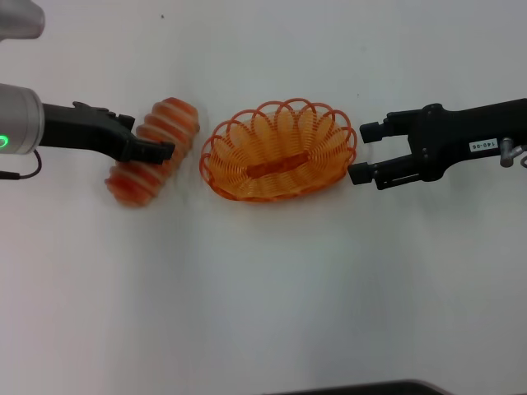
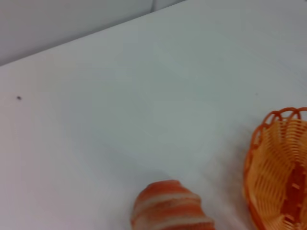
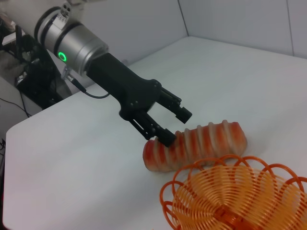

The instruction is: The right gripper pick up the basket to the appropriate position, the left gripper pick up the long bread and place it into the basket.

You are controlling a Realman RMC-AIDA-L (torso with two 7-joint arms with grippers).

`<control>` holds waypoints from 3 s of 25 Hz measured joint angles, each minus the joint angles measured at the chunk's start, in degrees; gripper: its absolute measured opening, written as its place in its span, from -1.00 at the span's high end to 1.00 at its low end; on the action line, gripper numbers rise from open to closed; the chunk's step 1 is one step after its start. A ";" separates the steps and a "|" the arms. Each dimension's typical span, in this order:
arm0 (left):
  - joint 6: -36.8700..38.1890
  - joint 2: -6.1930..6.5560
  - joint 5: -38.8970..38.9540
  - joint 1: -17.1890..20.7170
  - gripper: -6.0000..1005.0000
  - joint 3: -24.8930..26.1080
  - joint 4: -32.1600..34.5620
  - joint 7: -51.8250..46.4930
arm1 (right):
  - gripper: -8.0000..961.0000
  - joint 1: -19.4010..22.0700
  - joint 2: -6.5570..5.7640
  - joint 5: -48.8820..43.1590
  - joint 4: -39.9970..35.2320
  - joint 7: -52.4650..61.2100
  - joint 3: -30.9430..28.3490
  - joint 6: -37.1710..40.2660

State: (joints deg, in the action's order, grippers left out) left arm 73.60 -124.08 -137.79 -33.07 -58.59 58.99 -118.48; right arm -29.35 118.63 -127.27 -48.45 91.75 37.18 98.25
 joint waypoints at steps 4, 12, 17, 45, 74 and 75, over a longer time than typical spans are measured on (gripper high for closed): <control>-3.37 0.11 -0.09 0.02 -0.72 -1.35 -1.53 -0.51 | -0.84 0.00 0.13 0.01 0.04 0.00 0.00 -0.11; -5.89 0.19 -0.23 0.13 -0.69 -4.09 -3.02 -0.28 | -0.84 -0.29 0.19 0.01 0.04 -0.01 0.00 -0.45; -6.17 0.17 -0.26 0.31 -0.51 -4.38 -3.02 -0.14 | -0.84 -0.60 0.19 0.01 0.02 0.09 0.00 -0.50; 1.01 -0.01 7.87 -11.08 0.35 -11.09 -4.10 1.52 | -0.85 1.64 -1.78 0.17 -0.04 2.69 -0.65 0.42; 29.26 3.98 17.16 8.01 -0.68 19.83 1.31 13.51 | -0.84 1.27 -0.69 0.43 0.03 2.93 -0.44 0.55; 30.20 4.67 17.27 8.61 -0.70 20.64 0.01 14.29 | -0.84 1.27 -0.69 0.43 0.03 2.93 -0.44 0.55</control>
State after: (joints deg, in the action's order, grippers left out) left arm 103.80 -119.40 -120.52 -24.46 -37.95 59.00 -104.19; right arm -28.09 117.94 -126.84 -48.42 94.68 36.75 98.79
